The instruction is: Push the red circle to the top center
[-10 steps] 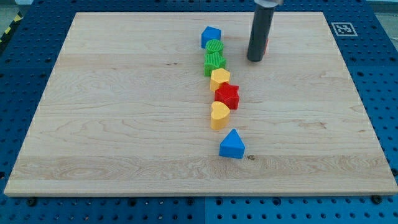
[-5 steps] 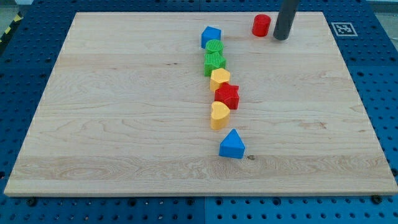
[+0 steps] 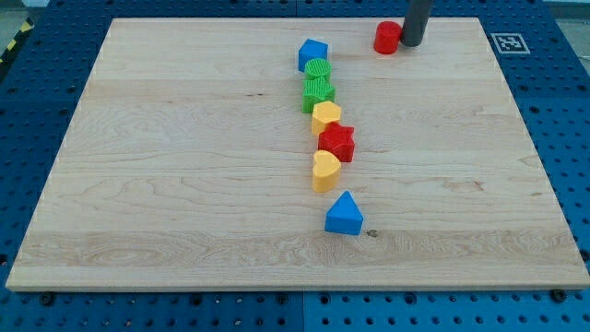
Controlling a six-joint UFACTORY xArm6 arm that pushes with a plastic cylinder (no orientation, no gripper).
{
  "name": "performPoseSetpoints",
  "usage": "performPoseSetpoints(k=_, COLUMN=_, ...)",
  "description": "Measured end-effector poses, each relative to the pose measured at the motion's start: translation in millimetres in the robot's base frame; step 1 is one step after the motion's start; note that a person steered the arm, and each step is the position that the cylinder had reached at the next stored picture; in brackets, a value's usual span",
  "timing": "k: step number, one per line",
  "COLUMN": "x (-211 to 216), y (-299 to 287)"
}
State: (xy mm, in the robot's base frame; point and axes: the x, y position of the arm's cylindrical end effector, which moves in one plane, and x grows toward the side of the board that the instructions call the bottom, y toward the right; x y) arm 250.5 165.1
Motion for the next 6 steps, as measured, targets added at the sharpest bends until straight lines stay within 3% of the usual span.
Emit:
performPoseSetpoints(k=4, x=-6.8, y=-142.5)
performPoseSetpoints(k=6, x=-6.8, y=-77.1)
